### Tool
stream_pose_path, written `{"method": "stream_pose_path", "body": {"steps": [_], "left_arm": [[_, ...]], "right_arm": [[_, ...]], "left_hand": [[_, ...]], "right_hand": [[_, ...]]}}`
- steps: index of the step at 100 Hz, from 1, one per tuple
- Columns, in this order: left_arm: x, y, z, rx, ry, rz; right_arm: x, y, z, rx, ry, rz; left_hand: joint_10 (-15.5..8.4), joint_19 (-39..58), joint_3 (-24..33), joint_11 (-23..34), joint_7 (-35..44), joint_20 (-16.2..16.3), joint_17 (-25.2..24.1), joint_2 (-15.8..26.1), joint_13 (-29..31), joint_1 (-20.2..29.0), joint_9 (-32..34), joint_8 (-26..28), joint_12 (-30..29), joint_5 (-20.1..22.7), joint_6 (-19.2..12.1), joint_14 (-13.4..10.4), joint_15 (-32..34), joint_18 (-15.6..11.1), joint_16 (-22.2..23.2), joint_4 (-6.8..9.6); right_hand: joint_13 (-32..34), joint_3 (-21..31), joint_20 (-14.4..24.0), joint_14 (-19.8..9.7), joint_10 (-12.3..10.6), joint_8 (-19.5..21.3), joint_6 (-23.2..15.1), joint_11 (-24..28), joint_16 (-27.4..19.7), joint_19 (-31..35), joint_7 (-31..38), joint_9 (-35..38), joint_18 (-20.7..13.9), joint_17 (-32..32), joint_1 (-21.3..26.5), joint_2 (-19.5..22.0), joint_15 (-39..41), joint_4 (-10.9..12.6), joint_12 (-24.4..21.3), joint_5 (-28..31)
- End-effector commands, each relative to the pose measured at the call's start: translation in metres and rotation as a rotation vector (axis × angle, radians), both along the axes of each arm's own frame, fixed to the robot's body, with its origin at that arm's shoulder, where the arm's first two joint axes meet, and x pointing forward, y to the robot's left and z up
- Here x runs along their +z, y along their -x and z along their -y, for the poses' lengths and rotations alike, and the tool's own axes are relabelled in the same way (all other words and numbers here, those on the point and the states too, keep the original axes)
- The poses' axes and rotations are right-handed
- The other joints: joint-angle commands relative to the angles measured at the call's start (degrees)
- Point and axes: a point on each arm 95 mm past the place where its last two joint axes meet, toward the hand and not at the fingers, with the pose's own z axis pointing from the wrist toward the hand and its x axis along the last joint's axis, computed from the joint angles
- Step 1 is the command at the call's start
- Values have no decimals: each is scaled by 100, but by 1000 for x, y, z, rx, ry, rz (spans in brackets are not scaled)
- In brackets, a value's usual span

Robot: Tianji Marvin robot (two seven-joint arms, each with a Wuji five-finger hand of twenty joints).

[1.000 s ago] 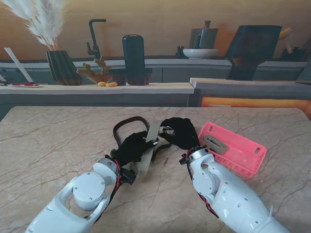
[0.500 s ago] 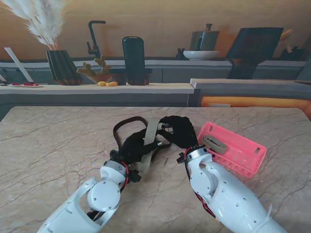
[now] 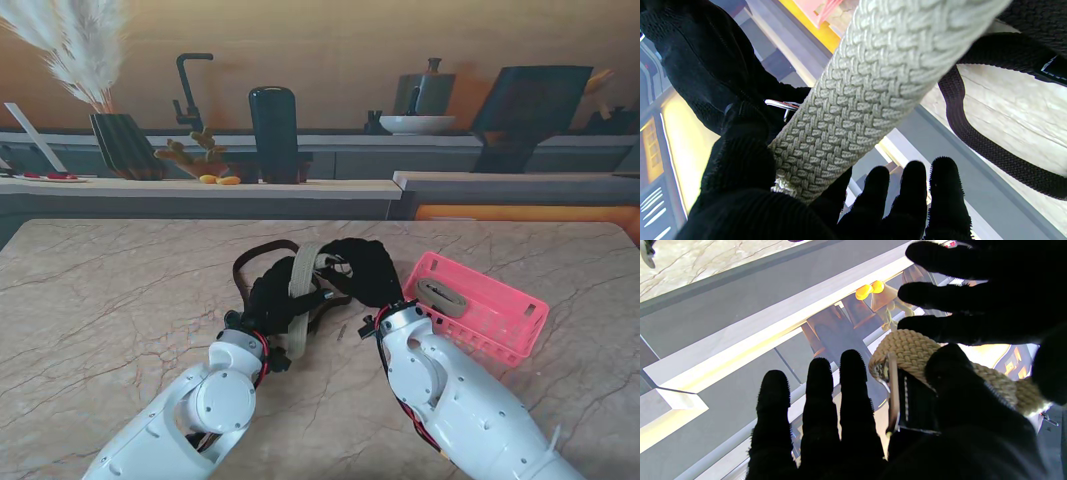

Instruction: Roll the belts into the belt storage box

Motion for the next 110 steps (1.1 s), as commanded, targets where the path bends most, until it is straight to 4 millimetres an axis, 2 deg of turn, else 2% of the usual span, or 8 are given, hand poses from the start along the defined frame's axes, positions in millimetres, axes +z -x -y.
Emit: {"method": "stream_pose_path", "body": {"steps": [1,15,33,40,47,70,75,110], "left_arm": [[-1,1,4,2,10,9],[-4,-3,5,12,8,51],[-4,-6,7,7,10,96],[-4,-7,8,2,8,123],[-4,-9,9,-4,17,149],[-3,-11,12,-12,44,190],[-2,-11,13,-14,52,192],[-5,-13,17,-24,73,182]], "right_arm": [[1,4,-7,17,-20,-2],[-1,6,-10,24,-35,-24],[-3,7,-13,31,-57,-57],[-4,8,-15,40,-65,-79],[-6,9,-17,52,-71,-101],[-10,13,-22,113,-76,-158],[-11,14,-24,127,-76,-167],[-8,20,-36,170,-123,-161]], "left_hand": [[6,-435,-111,-390,-368,-339,-137,213,-336,2,-353,-183,-343,-337,-21,-228,-252,-305,-268,239],[-127,-1614,-98,-1174,-729,-966,-27,228,-450,-225,-647,-445,-574,-986,-111,-507,-1098,-727,-620,269],[-253,-2391,-105,-1637,-1348,-1319,44,288,-573,-440,-871,-688,-392,-1090,-233,-744,-1577,-1049,-553,270],[-308,-2544,-112,-1649,-1398,-1382,67,318,-582,-509,-868,-799,-463,-1090,-311,-831,-1655,-1131,-520,269],[-475,-2748,-109,-1700,-1429,-1468,101,354,-581,-576,-881,-972,-695,-1091,-488,-967,-1721,-1282,-490,269],[-774,-2926,-138,-1657,-1438,-1541,129,468,-525,-780,-853,-1107,-664,-1101,-898,-1281,-1719,-1518,-507,259],[-825,-2948,-137,-1644,-1434,-1543,141,471,-497,-806,-844,-1129,-641,-1093,-967,-1325,-1699,-1521,-514,260],[-1022,-2269,91,-1467,-1348,-1159,171,600,-322,-439,-780,-980,-19,-1091,-1091,-1484,-1177,-1643,-592,307]], "right_hand": [[-3,142,-117,-98,-38,16,-673,72,37,163,450,-100,-77,-62,293,528,57,264,62,180],[16,150,-129,-95,-33,15,-672,56,34,171,453,-76,-83,-50,292,517,52,262,53,207],[54,158,-140,-104,-49,16,-670,38,29,180,448,-40,-84,-34,281,499,39,259,43,227],[78,169,-143,-110,-61,13,-681,32,26,188,440,25,-89,-8,278,479,32,259,36,264],[192,206,-152,-116,-99,20,-676,-18,10,192,416,194,-87,33,254,448,-14,252,9,314],[708,363,-171,-218,-225,98,-670,-36,109,151,349,835,-95,298,183,301,54,204,62,539],[801,554,-137,-247,-256,203,-647,-117,221,106,264,971,-98,338,85,245,35,138,169,596],[976,603,-93,-259,-222,266,-577,32,406,92,235,1239,-85,434,112,252,281,98,317,598]]}}
